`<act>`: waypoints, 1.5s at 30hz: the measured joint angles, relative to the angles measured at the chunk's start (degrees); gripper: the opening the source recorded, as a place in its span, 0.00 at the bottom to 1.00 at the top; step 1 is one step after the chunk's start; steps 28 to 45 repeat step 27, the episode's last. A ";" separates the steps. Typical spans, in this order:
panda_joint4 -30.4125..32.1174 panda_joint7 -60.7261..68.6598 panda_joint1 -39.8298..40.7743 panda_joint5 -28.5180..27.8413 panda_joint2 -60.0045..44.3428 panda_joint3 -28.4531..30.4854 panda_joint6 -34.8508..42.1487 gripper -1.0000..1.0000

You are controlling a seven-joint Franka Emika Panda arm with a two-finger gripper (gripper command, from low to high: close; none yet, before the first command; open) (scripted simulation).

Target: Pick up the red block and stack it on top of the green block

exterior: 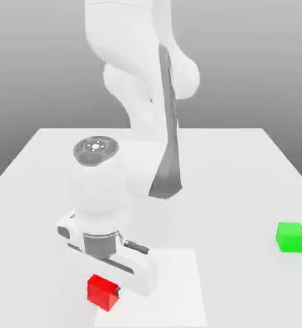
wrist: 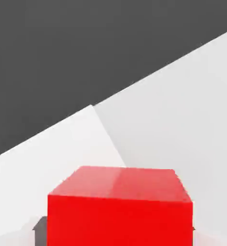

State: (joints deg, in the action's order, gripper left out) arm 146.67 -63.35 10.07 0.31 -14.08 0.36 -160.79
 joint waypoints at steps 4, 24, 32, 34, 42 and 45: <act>1.14 -3.26 -2.77 -0.06 6.11 -2.33 4.91 0.00; 3.67 -45.12 -42.53 -9.59 3.26 -16.64 0.11 1.00; 3.67 -45.12 -42.53 -9.59 3.26 -16.64 0.11 1.00; 3.67 -45.12 -42.53 -9.59 3.26 -16.64 0.11 1.00; 3.67 -45.12 -42.53 -9.59 3.26 -16.64 0.11 1.00; 3.67 -45.12 -42.53 -9.59 3.26 -16.64 0.11 1.00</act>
